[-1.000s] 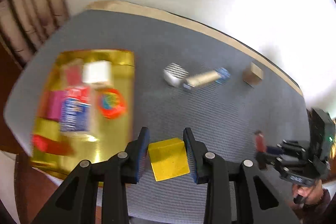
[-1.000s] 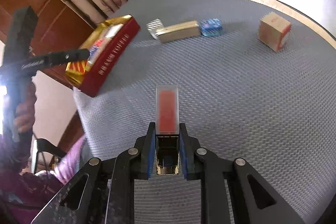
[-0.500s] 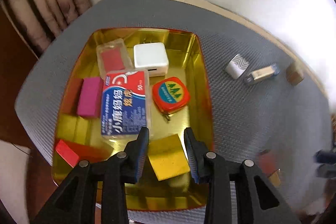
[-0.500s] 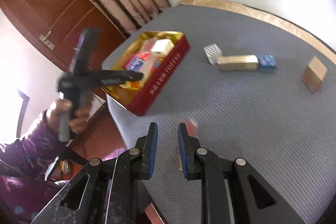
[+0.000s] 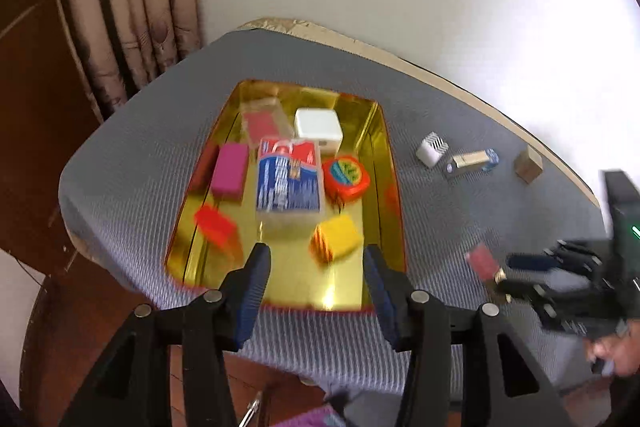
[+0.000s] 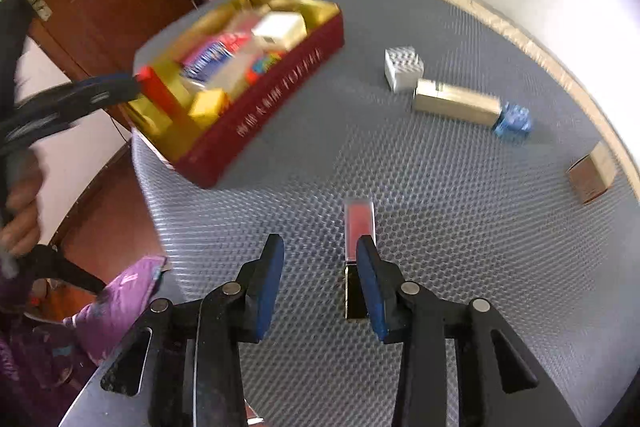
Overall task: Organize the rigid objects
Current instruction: 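Place striped block in tin with left tool while right lifts lipstick, then lower the lipstick into the tin and open the right tool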
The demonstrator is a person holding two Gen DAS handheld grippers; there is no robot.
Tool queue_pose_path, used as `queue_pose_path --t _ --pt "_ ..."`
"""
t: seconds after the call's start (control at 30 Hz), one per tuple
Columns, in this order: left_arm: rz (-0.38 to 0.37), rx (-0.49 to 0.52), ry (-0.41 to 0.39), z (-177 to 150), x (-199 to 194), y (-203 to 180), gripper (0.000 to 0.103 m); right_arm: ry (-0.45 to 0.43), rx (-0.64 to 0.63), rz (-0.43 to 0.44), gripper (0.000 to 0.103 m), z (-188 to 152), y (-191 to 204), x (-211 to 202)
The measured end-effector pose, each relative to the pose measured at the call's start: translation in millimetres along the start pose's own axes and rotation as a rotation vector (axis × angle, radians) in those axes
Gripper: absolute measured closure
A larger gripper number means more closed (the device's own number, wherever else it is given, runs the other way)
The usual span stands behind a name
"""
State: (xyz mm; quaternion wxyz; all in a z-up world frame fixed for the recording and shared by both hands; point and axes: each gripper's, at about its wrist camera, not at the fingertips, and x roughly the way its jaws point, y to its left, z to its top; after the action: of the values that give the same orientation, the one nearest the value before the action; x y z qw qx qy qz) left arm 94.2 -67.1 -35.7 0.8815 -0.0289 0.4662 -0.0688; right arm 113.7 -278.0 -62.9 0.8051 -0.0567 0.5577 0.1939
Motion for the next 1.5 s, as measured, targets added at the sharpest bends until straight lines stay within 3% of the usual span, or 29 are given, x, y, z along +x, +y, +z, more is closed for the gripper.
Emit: queue_pose_path --t 0.1,0.2,0.27,0.3,0.37,0.4,0.43,0.5,0.57,0.63,0.8,1.0,1.17,1.4,1.5 --pt "-0.01 0.009 0.021 -12.4 -4.2 2.0 0.054 0.04 -0.032 -0.089 0.07 4.5 -1.2 22.0" --pt "-0.014 0.005 0.031 -19.4 -5.5 10.4 0.054 0.071 -0.053 -0.105 0.076 14.1 0.3 26.7" --pt "-0.03 -0.004 0.034 -20.2 -5.6 16.6 0.054 0.113 -0.069 -0.2 0.074 18.0 -0.3 31.2" --pt "-0.043 -0.013 0.032 -20.1 -6.1 19.4 0.054 0.109 -0.061 -0.189 0.072 19.7 -2.2 28.5" --pt "-0.057 -0.037 0.029 -21.0 -6.2 25.0 0.054 0.09 -0.039 -0.124 0.055 23.0 -5.5 20.8" --pt "-0.061 -0.044 0.036 -20.7 -4.2 27.0 0.054 0.107 -0.039 -0.127 0.045 23.6 -5.7 23.0" --pt "-0.07 -0.051 0.047 -20.4 -1.3 29.0 0.054 0.128 -0.048 -0.146 0.044 23.3 -4.7 27.5" --pt "-0.088 -0.059 0.062 -21.4 2.5 31.4 0.054 0.176 -0.068 -0.155 0.045 20.2 -2.6 41.3" --pt "-0.089 -0.06 0.075 -22.6 3.9 32.1 0.054 0.225 -0.082 -0.171 0.061 15.1 -1.0 57.5" --pt "-0.075 -0.061 0.062 -22.1 3.2 32.9 0.054 0.204 -0.092 -0.167 0.085 16.8 1.3 54.2" --pt "0.002 -0.137 -0.036 -17.6 -10.7 52.1 0.054 0.122 -0.047 -0.048 0.085 45.1 11.4 26.4" --pt "0.022 -0.22 -0.049 -15.0 -7.7 74.1 0.054 -0.023 0.035 0.126 0.085 129.3 36.1 -6.3" --pt "0.05 -0.185 -0.006 -16.1 5.5 71.5 0.054 -0.027 0.058 0.11 0.085 179.4 53.1 26.3" --pt "0.049 -0.178 0.001 -14.7 11.7 71.1 0.054 -0.033 0.17 0.062 0.085 201.9 34.8 66.6" --pt "0.051 -0.181 0.023 -14.7 16.7 71.6 0.054 -0.059 0.221 0.048 0.076 199.9 25.3 68.5"
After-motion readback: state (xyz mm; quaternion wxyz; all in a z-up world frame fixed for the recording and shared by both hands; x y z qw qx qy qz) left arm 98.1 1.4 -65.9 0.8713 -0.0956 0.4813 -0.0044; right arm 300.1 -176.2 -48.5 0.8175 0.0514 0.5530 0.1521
